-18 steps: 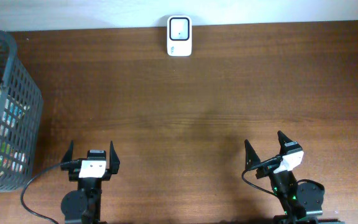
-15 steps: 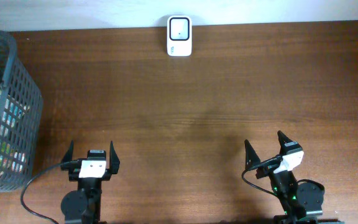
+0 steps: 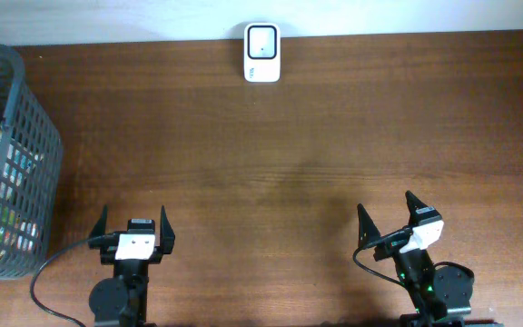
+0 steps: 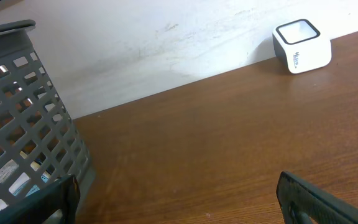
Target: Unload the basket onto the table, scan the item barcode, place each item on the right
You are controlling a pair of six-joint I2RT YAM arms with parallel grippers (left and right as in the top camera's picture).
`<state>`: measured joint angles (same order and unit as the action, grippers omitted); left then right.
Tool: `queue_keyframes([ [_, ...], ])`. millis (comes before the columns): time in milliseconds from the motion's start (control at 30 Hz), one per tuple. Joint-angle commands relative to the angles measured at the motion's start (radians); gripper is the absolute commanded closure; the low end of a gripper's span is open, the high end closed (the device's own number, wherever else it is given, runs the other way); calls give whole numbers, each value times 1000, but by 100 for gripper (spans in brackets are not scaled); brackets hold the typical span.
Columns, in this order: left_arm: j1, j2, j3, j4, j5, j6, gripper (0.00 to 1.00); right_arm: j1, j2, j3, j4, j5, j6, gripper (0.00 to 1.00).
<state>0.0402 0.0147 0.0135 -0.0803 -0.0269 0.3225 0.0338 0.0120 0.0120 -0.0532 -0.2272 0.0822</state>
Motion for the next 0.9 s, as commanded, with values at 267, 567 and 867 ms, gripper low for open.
queue_keyframes([
  [267,-5,-10,-5,0,-3,12,1,5,-6,-6,-4,-5,3,1],
  [567,-5,-10,-4,16,-4,12,1,5,-6,-6,-4,-5,3,1],
  [867,-5,-10,-4,18,-4,12,1,5,-6,-6,-4,-5,3,1],
])
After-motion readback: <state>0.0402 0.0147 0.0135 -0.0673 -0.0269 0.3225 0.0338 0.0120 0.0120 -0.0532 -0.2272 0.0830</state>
